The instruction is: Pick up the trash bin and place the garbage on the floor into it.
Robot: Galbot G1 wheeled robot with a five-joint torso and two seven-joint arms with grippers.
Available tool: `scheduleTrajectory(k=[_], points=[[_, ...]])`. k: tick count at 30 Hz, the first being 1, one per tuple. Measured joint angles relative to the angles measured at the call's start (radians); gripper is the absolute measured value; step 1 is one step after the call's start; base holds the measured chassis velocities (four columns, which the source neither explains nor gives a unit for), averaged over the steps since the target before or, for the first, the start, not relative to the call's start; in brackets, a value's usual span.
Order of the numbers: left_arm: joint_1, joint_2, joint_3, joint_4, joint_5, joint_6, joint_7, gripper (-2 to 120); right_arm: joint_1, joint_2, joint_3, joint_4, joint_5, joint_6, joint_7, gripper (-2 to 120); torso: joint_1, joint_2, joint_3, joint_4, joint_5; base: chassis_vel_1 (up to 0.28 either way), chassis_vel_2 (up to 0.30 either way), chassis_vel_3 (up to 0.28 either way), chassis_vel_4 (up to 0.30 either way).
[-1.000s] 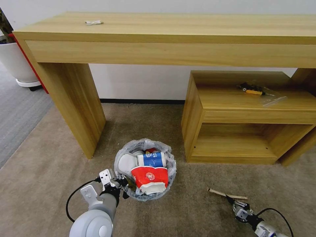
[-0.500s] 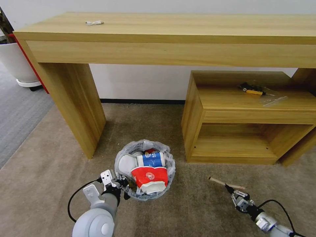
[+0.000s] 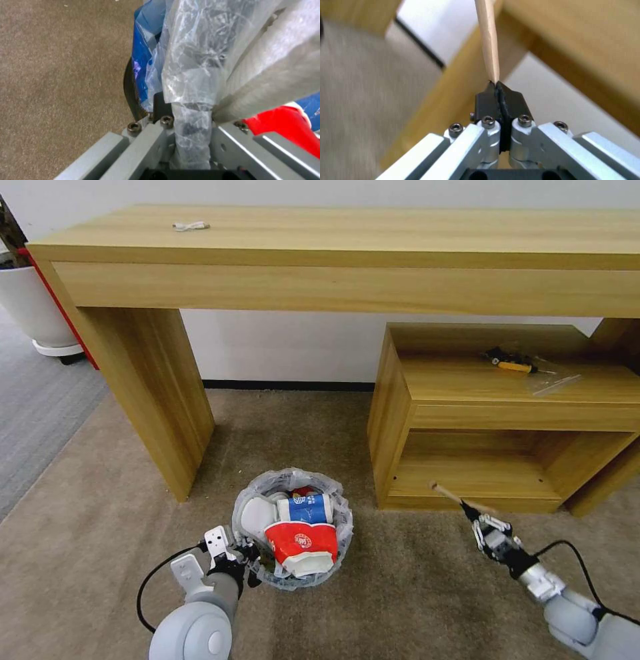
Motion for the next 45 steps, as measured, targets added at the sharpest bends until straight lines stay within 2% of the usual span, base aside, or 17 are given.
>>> scheduleTrajectory(k=[3,4,7,9,12,13,15,17,19,25,35,36,37,41,45], points=[[-0.002,0.000,0.005,0.013,0.009,0.003,0.000,0,0.016,-0.064,-0.002,0.171,0.068,0.000,-0.026,0,0.000,0.000,0.000,0.0001,0.0000,0.000,0.000,0.000,0.000],[-0.002,0.000,0.005,0.013,0.009,0.003,0.000,0,0.016,-0.064,-0.002,0.171,0.068,0.000,-0.026,0,0.000,0.000,0.000,0.0001,0.0000,0.000,0.000,0.000,0.000],[-0.002,0.000,0.005,0.018,0.015,0.003,0.000,0,0.029,-0.119,-0.005,0.301,0.113,0.000,-0.042,0,0.000,0.000,0.000,0.0000,0.0000,0.000,0.000,0.000,0.000],[-0.004,0.000,0.005,0.019,0.015,0.004,0.000,0,0.032,-0.128,-0.005,0.331,0.123,-0.001,-0.043,0,0.000,0.000,0.000,0.0000,-0.0001,0.000,0.000,0.000,0.000],[-0.013,0.000,0.004,0.035,0.016,0.009,-0.002,0,0.039,-0.179,-0.009,0.536,0.179,-0.013,-0.057,0,0.000,0.000,0.000,0.0001,-0.0002,0.000,0.000,0.000,0.000],[-0.013,0.000,0.004,0.035,0.016,0.009,-0.002,0,0.039,-0.179,-0.009,0.536,0.179,-0.013,-0.057,0,0.000,0.000,0.000,0.0001,-0.0002,0.000,0.000,0.000,0.000],[-0.017,0.000,0.007,0.040,0.018,0.011,-0.004,0,0.039,-0.206,-0.018,0.635,0.217,-0.042,-0.060,0,0.000,0.000,0.000,0.0000,-0.0003,0.000,0.000,0.000,0.000],[-0.019,0.000,0.009,0.041,0.019,0.011,-0.004,0,0.039,-0.211,-0.021,0.655,0.226,-0.048,-0.060,0,0.000,0.000,0.000,0.0001,-0.0003,0.000,0.000,0.000,0.000],[-0.028,0.000,0.016,0.048,0.020,0.015,-0.007,0,0.038,-0.229,-0.038,0.732,0.259,-0.076,-0.059,0,0.000,0.000,0.000,-0.0001,-0.0003,0.000,0.000,0.000,0.000],[-0.040,0.000,0.025,0.065,0.021,0.018,-0.015,0,0.035,-0.234,-0.082,0.807,0.288,-0.097,-0.047,0,0.000,0.000,0.000,0.0000,-0.0001,0.000,0.000,0.000,0.000],[-0.061,0.000,0.032,0.090,0.019,0.022,-0.023,0,0.080,-0.204,-0.232,0.914,0.369,-0.127,-0.028,0,0.000,0.000,0.000,-0.0001,-0.0001,0.000,0.000,0.000,0.000],[-0.062,0.000,0.031,0.091,0.018,0.022,-0.024,0,0.107,-0.189,-0.273,0.916,0.376,-0.130,-0.020,0,0.000,0.000,0.000,-0.0001,-0.0002,0.000,0.000,0.000,0.000],[-0.062,0.000,0.031,0.091,0.018,0.022,-0.024,0,0.107,-0.189,-0.273,0.916,0.376,-0.130,-0.020,0,0.000,0.000,0.000,-0.0001,-0.0002,0.000,0.000,0.000,0.000],[-0.065,0.000,0.024,0.089,0.014,0.022,-0.028,0,0.209,-0.127,-0.424,0.884,0.378,-0.141,0.012,0,0.000,0.000,0.000,0.0002,0.0000,0.000,0.000,0.000,0.000],[-0.064,0.000,0.022,0.084,0.012,0.022,-0.028,0,0.247,-0.092,-0.484,0.847,0.370,-0.145,0.026,0,0.000,0.000,0.000,-0.0003,0.0000,0.000,0.000,0.000,0.000]])
